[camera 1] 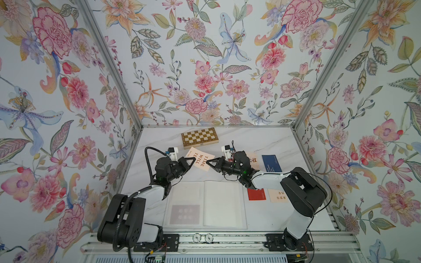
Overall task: Place the photos into the photo albums
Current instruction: Pick up the photo at the center of the board, then insert the photo into the photo album.
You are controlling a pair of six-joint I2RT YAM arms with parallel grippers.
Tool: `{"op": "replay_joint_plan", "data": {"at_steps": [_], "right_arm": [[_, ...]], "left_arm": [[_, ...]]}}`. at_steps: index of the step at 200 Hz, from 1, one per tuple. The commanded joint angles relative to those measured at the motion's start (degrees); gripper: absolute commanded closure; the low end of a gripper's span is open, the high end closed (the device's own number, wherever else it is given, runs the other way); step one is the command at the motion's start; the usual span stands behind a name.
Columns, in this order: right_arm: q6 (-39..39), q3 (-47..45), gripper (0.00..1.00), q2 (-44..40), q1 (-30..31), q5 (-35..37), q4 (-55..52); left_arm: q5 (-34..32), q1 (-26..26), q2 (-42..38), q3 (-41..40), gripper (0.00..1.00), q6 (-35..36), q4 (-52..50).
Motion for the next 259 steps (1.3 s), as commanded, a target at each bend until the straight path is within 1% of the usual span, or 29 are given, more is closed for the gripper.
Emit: {"op": "replay_joint_plan", "data": {"at_steps": [1,10,14,18,34,41,49,62,75,101,124,154,187,217,259], "right_arm": [[-1.0,1.1,1.00,-0.4,0.3,0.8,1.0],[-1.2,0.7,1.00,-0.9,0.3,0.9,0.6],[-1.3,0.5,1.00,-1.1,0.2,1.0,0.5],[-1.4,0.3,1.00,-1.4,0.2,1.0,0.4],[-2.5,-0.4,1.00,-2.9,0.2,1.3,-1.2],[-3.2,-0.7,1.00,-3.9,0.2,1.7,-3.3],[-4.6,-0.8,1.00,-5.2,0.2,2.4,-6.3],[-7.1,-0.7,1.00,-7.6,0.2,4.1,-12.8],[-8.9,-0.5,1.00,-9.6,0.2,5.1,-18.5],[-13.0,0.7,1.00,-13.3,1.3,7.5,-29.9],[-17.0,3.5,1.00,-15.5,3.2,11.6,-42.8],[-20.1,5.4,1.00,-17.5,5.6,15.1,-53.1],[-21.8,5.7,1.00,-19.8,8.0,18.0,-58.8],[-21.7,4.9,1.00,-20.8,9.5,18.5,-60.6],[-21.2,4.4,1.00,-20.7,11.4,18.8,-61.5]], "left_arm": [[-1.4,0.5,-2.9,0.0,1.00,4.9,-6.4],[-1.7,0.5,-3.5,0.4,1.00,6.0,-8.3],[-1.8,0.5,-3.7,0.6,0.96,6.5,-9.2],[-1.9,0.6,-3.9,0.8,0.92,7.1,-10.1],[-2.8,0.6,-5.0,1.6,0.62,10.0,-15.4],[-3.7,0.7,-5.8,2.2,0.52,12.0,-19.0],[-5.0,0.7,-6.9,3.0,0.45,14.7,-24.1],[-8.3,0.7,-8.7,4.4,0.39,19.2,-32.5],[-12.2,0.7,-10.5,5.6,0.37,22.9,-39.8],[-17.4,0.7,-12.3,6.4,0.37,27.8,-48.7],[-18.5,0.7,-12.7,6.5,0.38,30.1,-52.4],[-18.5,-0.2,-13.5,5.9,0.39,31.9,-54.8],[-19.6,-2.3,-14.5,4.9,0.40,32.8,-56.8],[-20.9,-4.3,-14.0,3.7,0.40,32.9,-57.1],[-21.8,-4.7,-12.5,1.7,0.40,32.8,-56.2]]}}
